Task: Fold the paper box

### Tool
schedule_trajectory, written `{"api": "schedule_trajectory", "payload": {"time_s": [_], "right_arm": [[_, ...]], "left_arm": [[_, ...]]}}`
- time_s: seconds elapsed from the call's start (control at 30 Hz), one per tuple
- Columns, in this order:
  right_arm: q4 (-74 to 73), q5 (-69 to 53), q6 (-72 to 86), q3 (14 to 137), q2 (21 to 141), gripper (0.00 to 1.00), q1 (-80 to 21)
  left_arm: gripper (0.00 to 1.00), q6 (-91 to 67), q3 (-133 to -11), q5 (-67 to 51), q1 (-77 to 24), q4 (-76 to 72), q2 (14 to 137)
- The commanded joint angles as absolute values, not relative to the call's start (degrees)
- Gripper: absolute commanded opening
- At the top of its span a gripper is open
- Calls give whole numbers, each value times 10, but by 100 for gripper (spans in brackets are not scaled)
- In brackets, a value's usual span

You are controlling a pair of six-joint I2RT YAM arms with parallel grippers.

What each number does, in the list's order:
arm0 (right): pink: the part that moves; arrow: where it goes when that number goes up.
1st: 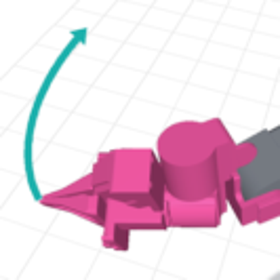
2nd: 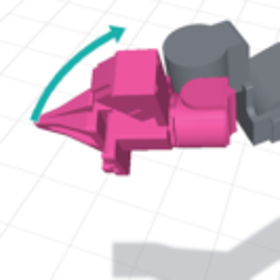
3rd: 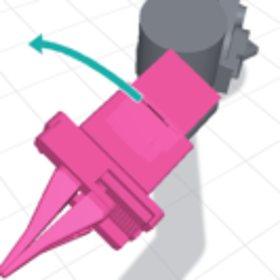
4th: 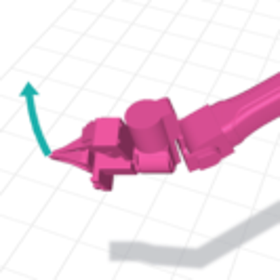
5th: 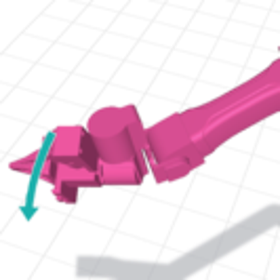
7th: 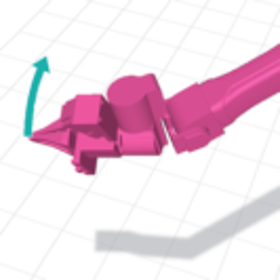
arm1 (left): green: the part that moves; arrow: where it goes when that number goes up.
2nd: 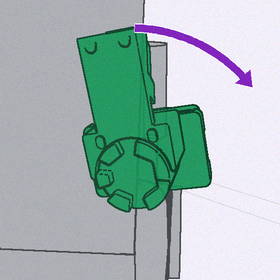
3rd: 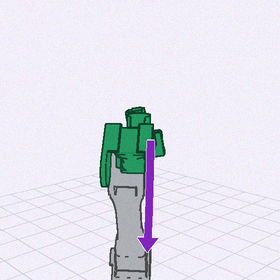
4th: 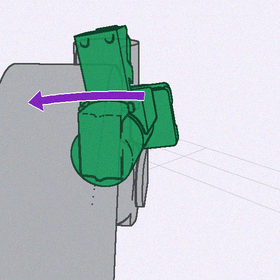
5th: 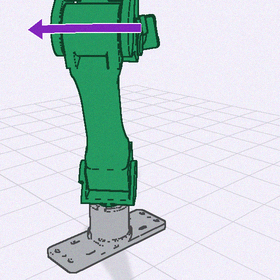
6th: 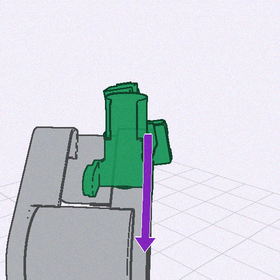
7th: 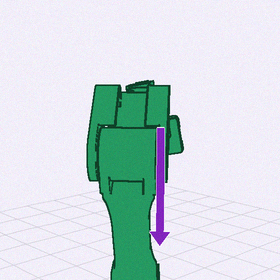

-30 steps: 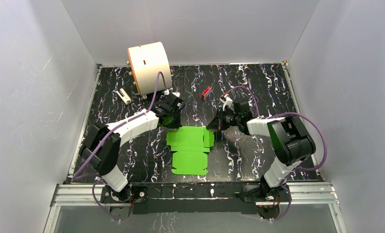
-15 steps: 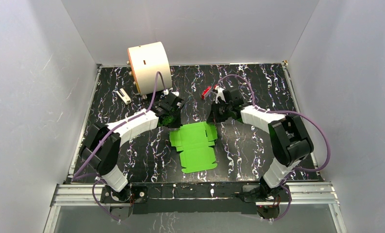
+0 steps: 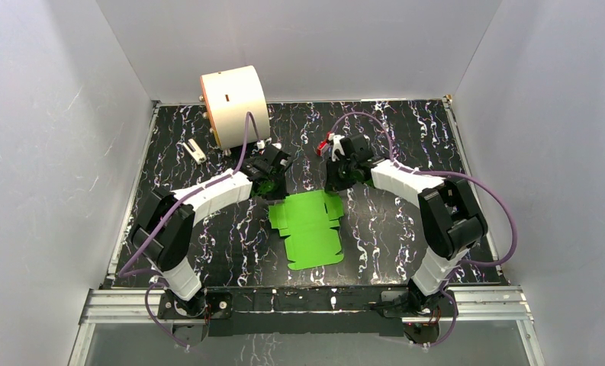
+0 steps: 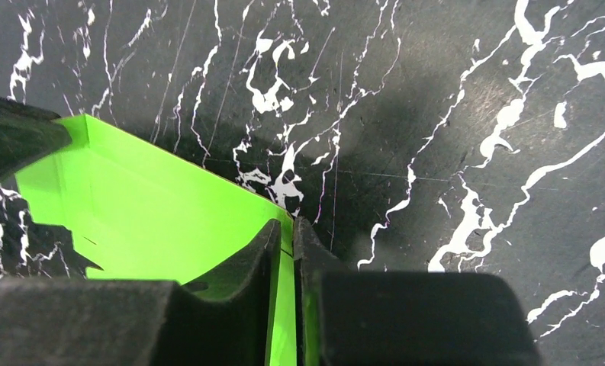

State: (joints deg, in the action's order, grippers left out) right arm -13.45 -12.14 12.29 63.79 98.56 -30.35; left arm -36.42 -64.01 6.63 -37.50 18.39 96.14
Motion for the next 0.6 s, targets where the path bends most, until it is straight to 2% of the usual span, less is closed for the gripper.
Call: {"api": "schedule_trajectory", "payload": {"time_s": [0.0, 0.27, 0.43, 0.57], "right_arm": [[-77, -201, 106, 610, 972, 22, -298], [34, -350, 138, 551, 979, 31, -251], [80, -380, 154, 521, 997, 35, -222], [112, -412, 163, 499, 1011, 42, -200]], "left_arm": [[0, -352, -633, 40, -374, 130, 930], [0, -343, -575, 0, -357, 67, 888], [0, -345, -562, 0, -353, 62, 878], [0, -348, -552, 0, -348, 58, 871]]}}
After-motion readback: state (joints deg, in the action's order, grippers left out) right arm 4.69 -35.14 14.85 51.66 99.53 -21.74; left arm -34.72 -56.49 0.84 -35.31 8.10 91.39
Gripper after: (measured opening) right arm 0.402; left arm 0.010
